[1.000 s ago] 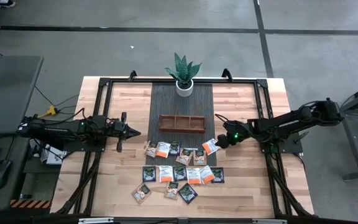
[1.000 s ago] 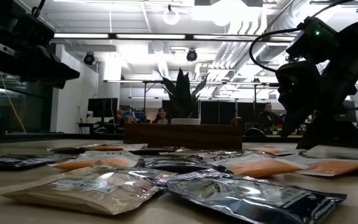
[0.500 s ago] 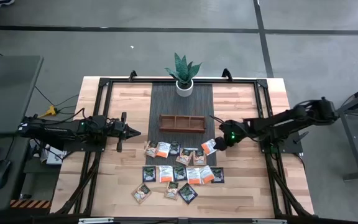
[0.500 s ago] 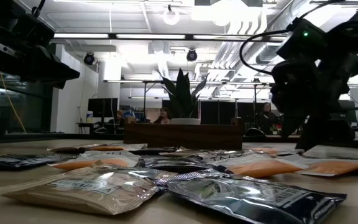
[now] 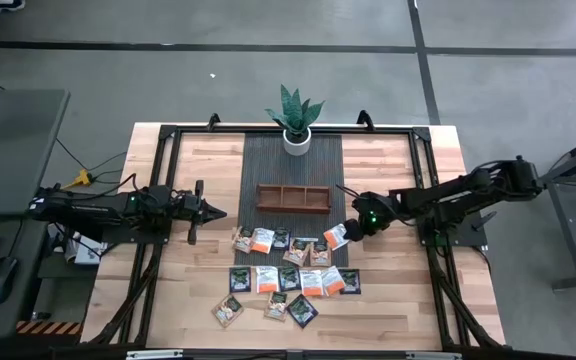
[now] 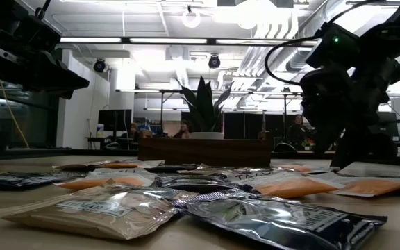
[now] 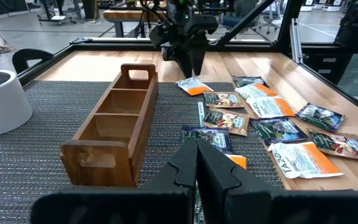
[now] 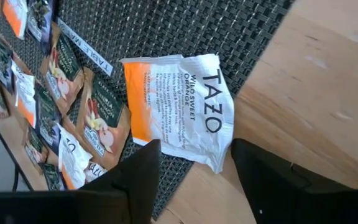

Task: Pick & Place Tea
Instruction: Put the white tea bag into the right section of the wooden organizer

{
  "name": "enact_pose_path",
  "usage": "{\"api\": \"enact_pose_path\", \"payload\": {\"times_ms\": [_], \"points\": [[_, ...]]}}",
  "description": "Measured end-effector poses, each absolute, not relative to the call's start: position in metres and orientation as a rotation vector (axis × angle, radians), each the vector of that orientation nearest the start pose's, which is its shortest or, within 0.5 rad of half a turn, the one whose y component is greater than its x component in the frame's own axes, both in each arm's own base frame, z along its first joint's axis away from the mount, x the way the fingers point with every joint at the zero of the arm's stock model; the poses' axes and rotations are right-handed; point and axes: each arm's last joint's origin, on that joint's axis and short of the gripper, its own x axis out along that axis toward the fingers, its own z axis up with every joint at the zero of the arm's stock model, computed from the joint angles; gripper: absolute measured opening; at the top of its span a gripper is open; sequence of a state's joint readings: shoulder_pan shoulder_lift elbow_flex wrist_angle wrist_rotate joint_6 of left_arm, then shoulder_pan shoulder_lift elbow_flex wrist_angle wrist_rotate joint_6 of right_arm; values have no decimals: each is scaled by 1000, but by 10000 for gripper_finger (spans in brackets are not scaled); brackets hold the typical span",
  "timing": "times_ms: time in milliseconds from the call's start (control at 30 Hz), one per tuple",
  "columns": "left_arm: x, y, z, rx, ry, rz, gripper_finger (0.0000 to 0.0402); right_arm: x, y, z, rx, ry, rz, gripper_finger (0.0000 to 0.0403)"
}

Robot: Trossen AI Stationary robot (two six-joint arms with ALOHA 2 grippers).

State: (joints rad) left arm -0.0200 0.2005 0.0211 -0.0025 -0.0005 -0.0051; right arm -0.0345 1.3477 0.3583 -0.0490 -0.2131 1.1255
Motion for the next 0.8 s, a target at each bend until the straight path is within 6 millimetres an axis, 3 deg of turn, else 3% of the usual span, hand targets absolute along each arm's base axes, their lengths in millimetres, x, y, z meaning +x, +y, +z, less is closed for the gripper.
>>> {"api": "enact_pose_path", "payload": {"times_ms": [333, 800], "points": [[108, -2, 154, -3, 182, -19, 1, 200, -1, 102, 1120, 1071, -439, 135], [108, -2, 154, -3, 182, -19, 1, 217, -1, 107, 1054, 1206, -485, 129]]}}
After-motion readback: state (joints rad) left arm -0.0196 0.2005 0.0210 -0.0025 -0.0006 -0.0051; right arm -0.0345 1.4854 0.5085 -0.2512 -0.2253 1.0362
